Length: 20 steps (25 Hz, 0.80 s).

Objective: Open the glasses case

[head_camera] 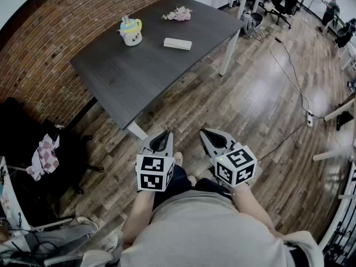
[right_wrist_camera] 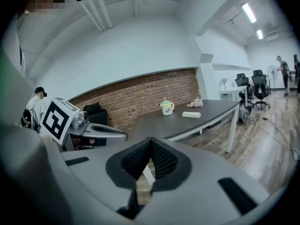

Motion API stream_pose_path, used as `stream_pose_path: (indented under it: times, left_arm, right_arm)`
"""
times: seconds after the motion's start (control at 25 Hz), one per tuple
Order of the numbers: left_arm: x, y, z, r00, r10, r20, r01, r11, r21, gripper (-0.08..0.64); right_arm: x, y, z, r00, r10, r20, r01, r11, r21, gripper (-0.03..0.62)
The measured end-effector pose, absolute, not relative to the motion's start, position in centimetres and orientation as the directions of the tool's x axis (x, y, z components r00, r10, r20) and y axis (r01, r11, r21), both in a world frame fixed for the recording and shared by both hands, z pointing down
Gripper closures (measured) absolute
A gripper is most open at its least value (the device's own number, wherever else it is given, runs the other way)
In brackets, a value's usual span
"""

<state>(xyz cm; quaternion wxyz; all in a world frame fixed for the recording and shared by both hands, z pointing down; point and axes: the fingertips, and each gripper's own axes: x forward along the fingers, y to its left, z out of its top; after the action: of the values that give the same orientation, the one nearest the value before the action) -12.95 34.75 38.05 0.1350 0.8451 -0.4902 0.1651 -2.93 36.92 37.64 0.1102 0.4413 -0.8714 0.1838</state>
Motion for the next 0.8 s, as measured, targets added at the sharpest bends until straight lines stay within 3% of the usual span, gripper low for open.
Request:
stream_pose_path:
  times: [0.8]
  left_arm:
    - [-11.0, 35.2, 38.6, 0.487, -0.787, 0.378, -0.871, -0.472, 0.139, 0.517]
  right_arm:
    - [-2.2, 37.4, 38.0, -0.671, -0.681, 0.292, -0.738, 0.578, -0.347, 0.586]
